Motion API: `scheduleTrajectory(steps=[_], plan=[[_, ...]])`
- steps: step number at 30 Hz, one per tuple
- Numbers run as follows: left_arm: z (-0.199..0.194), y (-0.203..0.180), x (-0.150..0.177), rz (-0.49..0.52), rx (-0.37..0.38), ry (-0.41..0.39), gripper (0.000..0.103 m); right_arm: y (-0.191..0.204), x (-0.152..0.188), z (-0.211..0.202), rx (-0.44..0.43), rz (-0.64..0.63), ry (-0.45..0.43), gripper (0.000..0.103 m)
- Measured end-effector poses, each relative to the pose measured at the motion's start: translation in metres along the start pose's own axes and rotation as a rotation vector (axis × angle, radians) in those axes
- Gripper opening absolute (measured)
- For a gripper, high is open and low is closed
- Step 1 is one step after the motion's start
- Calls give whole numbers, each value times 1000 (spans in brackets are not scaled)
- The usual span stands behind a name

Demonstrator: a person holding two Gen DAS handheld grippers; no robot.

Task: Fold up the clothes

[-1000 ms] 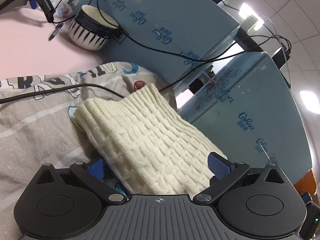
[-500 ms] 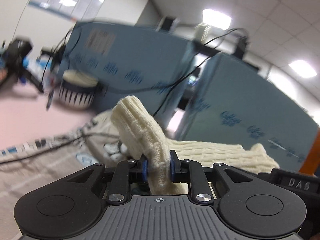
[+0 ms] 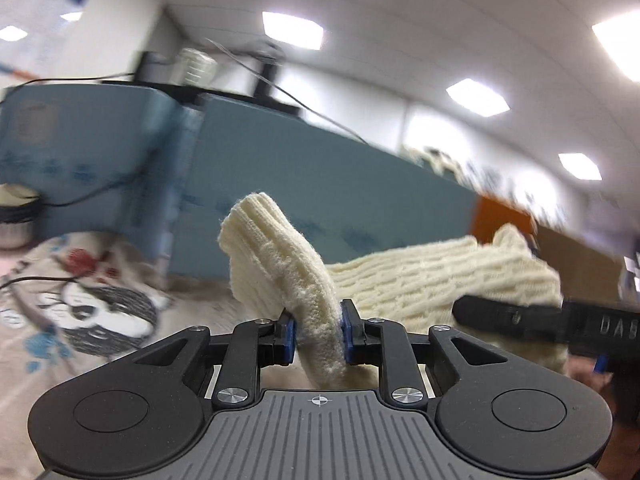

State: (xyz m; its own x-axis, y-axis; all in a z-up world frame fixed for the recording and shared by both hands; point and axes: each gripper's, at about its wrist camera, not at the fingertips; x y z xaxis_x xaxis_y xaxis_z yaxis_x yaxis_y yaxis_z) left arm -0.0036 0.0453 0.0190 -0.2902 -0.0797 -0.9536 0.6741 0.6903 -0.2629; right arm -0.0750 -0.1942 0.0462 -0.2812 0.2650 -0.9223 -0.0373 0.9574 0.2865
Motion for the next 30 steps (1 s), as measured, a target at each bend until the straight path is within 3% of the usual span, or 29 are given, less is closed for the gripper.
scheduleTrajectory(steps=[4,7,8,9,11,13,18,21,23,25,27,30], plan=[[21,-18,21,68,25,168,25,-28,22,-7,62,3,92,33],[27,-22,31,100,-9,251,32,-40,39,-5,99,30,178,38],[25,-24,33,119,-39,259,48,-44,44,-6,103,42,185,42],[23,-27,35,138,-70,266,72,-46,46,-8,109,50,188,46],[16,-24,34,141,-101,258,89,-49,46,-13,125,54,180,68],[9,-21,32,140,-128,251,92,-52,45,-17,159,43,144,80],[-4,-14,25,134,-177,229,95,-67,37,-14,189,87,131,84],[-9,-11,22,141,-164,220,95,-66,36,-11,174,92,127,65],[-12,-11,20,157,-145,208,95,-60,35,-11,186,49,104,38],[-15,-11,19,197,-96,198,95,-54,34,-14,186,-9,65,23],[-18,-11,18,249,-35,186,96,-42,35,-20,191,-121,-4,17],[-24,-18,17,403,44,169,96,-20,40,-35,97,-285,-96,15]])
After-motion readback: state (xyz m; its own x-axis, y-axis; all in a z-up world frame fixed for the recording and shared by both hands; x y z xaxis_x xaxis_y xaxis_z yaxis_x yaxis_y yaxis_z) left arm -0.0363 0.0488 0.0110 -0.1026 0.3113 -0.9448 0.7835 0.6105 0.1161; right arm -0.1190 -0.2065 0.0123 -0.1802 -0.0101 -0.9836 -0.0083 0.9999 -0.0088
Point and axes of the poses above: each gripper's, at about its wrist camera, not at the fingertips, and z roughly the way its jaws point, y to its left, x to its underside, and after that the axes turned 13 degrees about x, right-handed
